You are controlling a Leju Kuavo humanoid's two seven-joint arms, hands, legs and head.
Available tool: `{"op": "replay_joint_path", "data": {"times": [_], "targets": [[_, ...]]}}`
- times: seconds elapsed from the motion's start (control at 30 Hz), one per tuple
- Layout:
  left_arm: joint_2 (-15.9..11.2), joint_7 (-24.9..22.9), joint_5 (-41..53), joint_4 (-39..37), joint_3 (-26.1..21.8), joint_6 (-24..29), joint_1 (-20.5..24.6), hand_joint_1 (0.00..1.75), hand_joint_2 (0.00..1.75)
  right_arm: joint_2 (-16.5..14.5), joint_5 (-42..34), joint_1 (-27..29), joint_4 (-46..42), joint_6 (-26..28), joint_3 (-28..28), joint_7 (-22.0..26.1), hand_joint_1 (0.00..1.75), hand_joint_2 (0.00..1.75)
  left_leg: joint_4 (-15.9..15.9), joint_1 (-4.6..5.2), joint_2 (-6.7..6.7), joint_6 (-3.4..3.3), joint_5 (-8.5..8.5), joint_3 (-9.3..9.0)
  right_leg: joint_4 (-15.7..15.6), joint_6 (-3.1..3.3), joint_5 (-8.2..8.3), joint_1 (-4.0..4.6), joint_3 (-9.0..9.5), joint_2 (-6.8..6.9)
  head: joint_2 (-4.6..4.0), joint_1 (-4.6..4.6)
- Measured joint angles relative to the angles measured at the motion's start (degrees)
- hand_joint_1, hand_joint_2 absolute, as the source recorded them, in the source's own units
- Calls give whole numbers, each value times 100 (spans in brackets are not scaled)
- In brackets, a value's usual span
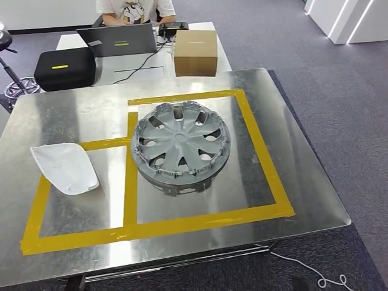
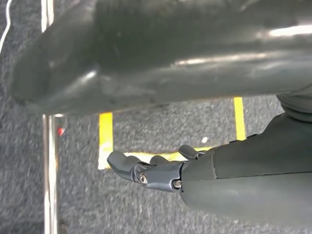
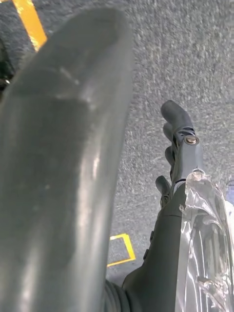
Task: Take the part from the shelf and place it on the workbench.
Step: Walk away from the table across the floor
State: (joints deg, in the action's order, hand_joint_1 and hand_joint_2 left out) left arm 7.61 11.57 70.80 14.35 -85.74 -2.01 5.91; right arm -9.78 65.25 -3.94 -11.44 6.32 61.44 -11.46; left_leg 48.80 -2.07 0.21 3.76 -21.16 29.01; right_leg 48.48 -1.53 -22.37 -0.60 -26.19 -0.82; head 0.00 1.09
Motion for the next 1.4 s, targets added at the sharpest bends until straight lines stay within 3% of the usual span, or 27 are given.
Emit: {"op": "replay_joint_path", "data": {"times": [0.03, 0.1, 0.13, 0.17, 0.2, 0.23, 0.3, 0.37, 0.43, 0.5, 0.57, 0.63, 0.67, 0.7, 0.73, 0.83, 0.9, 0.97, 1.0, 1.07, 1.13, 1.17, 1.2, 1.23, 1.27, 1.33, 1.4], "targets": [[5, -5, 1, -4, 1, -1, 0, 0, 0, 1, 4, -3, 1, 2, 0, -1, 0, 0, 264, -2, 0, 8, -207, 117, -38, 47, 49, -7, -22, 9, 0, -8], [12, -17, 2, -9, 2, -1, -1, 0, 0, 2, 9, -7, 1, 5, -1, -1, 0, 0, 1159, 6, -2, 12, -753, 479, -54, 87, 117, 1, -100, 22, 0, -21], [10, -21, 2, -10, 3, 2, -5, 0, 0, 2, 11, -5, 2, 5, -2, -1, 0, 0, 1559, 10, -2, 19, -942, 627, -53, 85, 147, 5, -143, 25, 0, -24], [6, -25, 4, -10, 4, 3, -8, 0, 0, 1, 13, -3, 2, 5, -2, -1, 0, 0, 1779, 14, -3, 24, -1020, 682, -50, 76, 175, 7, -184, 26, 0, -24], [2, -25, 8, -10, 7, 3, -11, 0, 0, 1, 15, 0, 3, 4, -2, -1, 0, 0, 1763, 16, -2, 25, -979, 622, -46, 60, 202, 2, -219, 25, 0, -24], [-3, -25, 12, -10, 10, 3, -10, 0, 0, 1, 17, 0, 3, 4, -2, -1, 0, 0, 1477, 15, -2, 25, -829, 421, -41, 37, 227, -10, -247, 22, 0, -24], [-4, -25, 17, -13, 17, 1, 8, 0, 0, 3, 20, -2, 2, 4, -3, 0, 0, 0, 552, 5, -2, 37, -487, -164, -2, -30, 261, -23, -290, 14, 0, -34], [1, -25, 17, -18, 24, -3, 34, 0, 0, 7, 21, -4, 1, 4, -4, 3, 0, 0, -48, 4, -26, -5, -348, -505, 53, -100, 301, -14, -339, 12, 1, -44], [2, -28, 17, -21, 27, -7, 28, 0, 0, 7, 21, 3, 2, 4, -5, 7, 0, 0, -83, 25, -50, -104, -339, -486, 62, -159, 357, -23, -378, 16, 1, -39], [-3, -34, 17, -22, 30, -8, 11, 0, 0, 3, 21, 13, 6, 3, -7, 8, 0, 0, -46, 39, -42, -205, -296, -421, 195, -208, 219, -48, -465, 29, 1, -25], [-13, -39, 17, -23, 35, -17, 14, 0, 0, -1, 28, 8, 9, 2, -8, 8, 0, 0, -46, 53, -28, -296, -231, -341, 836, -240, -262, -55, -735, 41, 0, -1], [-17, -43, 17, -23, 38, -33, 10, 0, 0, -1, 40, 2, 9, 2, -10, 8, 0, 0, -43, 87, -15, -341, -167, -242, 1776, -249, -770, -50, -1063, 42, 0, 16], [-18, -49, 17, -23, 39, -37, 6, 0, 0, -1, 45, 4, 9, 2, -11, 8, 0, 0, -41, 106, -9, -350, -135, -198, 2063, -238, -885, -47, -1126, 41, 0, 17], [-18, -55, 18, -23, 39, -37, 3, 0, 0, -1, 47, 6, 9, 2, -11, 8, 0, 0, -39, 125, -6, -355, -106, -160, 2086, -214, -875, -40, -1057, 41, 0, 17], [-18, -62, 18, -24, 40, -33, 3, 0, 0, -1, 49, 5, 9, 2, -11, 8, 0, 0, -38, 140, -7, -355, -79, -130, 1838, -177, -759, -26, -854, 40, 0, 16], [-16, -69, 20, -27, 55, -20, 8, 0, 0, -1, 54, -24, 9, 2, -14, 8, 0, 0, -39, 161, -12, -316, 1, -83, 441, -34, -356, 60, 77, 30, 0, 15], [-14, -69, 27, -31, 79, -14, 12, 0, 0, -1, 57, -39, 9, 1, -18, 8, 0, 0, -42, 156, -7, -253, 61, -55, 8, 5, -302, 112, 336, 24, 0, 16], [-17, -65, 19, -34, 102, 2, 10, 0, 0, -2, 58, -33, 10, -3, -19, 7, 0, 0, -48, 153, -4, -178, 105, -20, -43, 29, -245, 114, 289, 33, 0, 16], [-19, -62, 10, -36, 109, 9, 7, 0, 0, -3, 58, -30, 10, -5, -18, 7, 0, 0, 13, 154, -6, -149, 30, 26, -59, 53, -204, 103, 253, 41, 0, 10], [-20, -56, -4, -38, 120, 19, 5, 0, 0, -4, 58, -30, 10, -9, -17, 8, 0, 0, 516, 155, -13, -107, -411, 246, -82, 107, -103, 83, 164, 56, 0, -17], [-21, -56, -4, -40, 133, 27, 5, 0, 0, -3, 60, -31, 9, -10, -17, 8, 0, 0, 1413, 155, -15, -82, -957, 562, -58, 143, -15, 94, 27, 62, 0, -42], [-26, -56, -3, -40, 137, 38, 4, 0, 0, -3, 60, -29, 9, -11, -17, 8, 0, 0, 1754, 156, -15, -75, -1087, 653, -40, 150, 24, 100, -41, 64, 0, -42], [-32, -56, -3, -40, 140, 52, 3, 0, 0, -3, 60, -27, 9, -14, -17, 8, 0, 0, 1892, 158, -15, -75, -1077, 649, -21, 149, 60, 104, -104, 65, 0, -44], [-38, -56, -1, -40, 142, 68, 4, 0, 0, -3, 61, -26, 9, -16, -17, 8, 0, 0, 1787, 158, -15, -81, -952, 527, -6, 143, 94, 105, -160, 64, 0, -44], [-44, -57, 7, -40, 146, 83, 6, 0, 0, -3, 63, -25, 9, -17, -17, 8, 0, 0, 1478, 159, -14, -94, -773, 296, 5, 133, 130, 106, -207, 62, 0, -44], [-51, -59, 59, -40, 168, 119, 21, 0, 0, -4, 74, -26, 10, -17, -17, 7, 0, 0, 558, 163, -7, -126, -493, -328, 28, 98, 194, 115, -267, 55, 0, -44], [-53, -60, 116, -40, 210, 154, 41, 0, 0, -5, 88, -26, 11, -17, -18, 7, 0, 0, -48, 170, -9, -167, -428, -705, 59, 45, 264, 131, -316, 53, 0, -40]]}}
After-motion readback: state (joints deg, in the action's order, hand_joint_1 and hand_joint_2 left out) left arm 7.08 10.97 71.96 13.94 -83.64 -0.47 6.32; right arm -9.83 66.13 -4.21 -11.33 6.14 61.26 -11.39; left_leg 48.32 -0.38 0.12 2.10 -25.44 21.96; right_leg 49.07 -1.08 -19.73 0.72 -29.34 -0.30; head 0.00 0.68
